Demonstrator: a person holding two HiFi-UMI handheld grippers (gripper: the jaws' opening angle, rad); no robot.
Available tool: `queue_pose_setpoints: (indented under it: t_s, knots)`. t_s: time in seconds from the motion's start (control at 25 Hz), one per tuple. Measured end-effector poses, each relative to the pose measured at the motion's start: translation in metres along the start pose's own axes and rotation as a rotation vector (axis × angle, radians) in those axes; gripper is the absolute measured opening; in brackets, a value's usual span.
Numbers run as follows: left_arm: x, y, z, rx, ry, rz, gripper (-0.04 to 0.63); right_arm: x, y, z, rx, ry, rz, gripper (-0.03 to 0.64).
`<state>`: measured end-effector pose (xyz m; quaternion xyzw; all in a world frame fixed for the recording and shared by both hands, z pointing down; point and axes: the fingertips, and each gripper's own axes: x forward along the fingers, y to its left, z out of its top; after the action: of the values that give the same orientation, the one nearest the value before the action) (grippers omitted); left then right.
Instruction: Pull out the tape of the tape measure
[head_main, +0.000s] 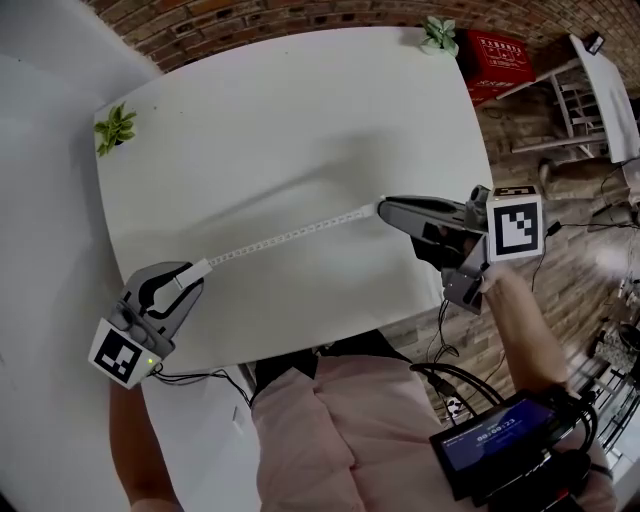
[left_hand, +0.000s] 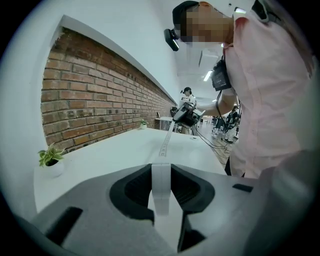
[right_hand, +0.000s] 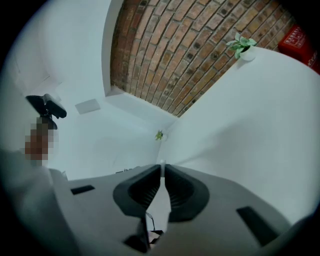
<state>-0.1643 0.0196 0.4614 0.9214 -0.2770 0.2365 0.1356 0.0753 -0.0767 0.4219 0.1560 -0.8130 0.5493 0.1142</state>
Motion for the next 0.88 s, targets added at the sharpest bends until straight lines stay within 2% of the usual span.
queue_pose_setpoints:
  t_s: [0.88]
  knots:
    - [0.017, 0.012, -0.025, -0.010, 0.058, -0.009, 0.103, 0.026, -0.048, -0.023, 0.011, 0.065, -0.018, 0.035]
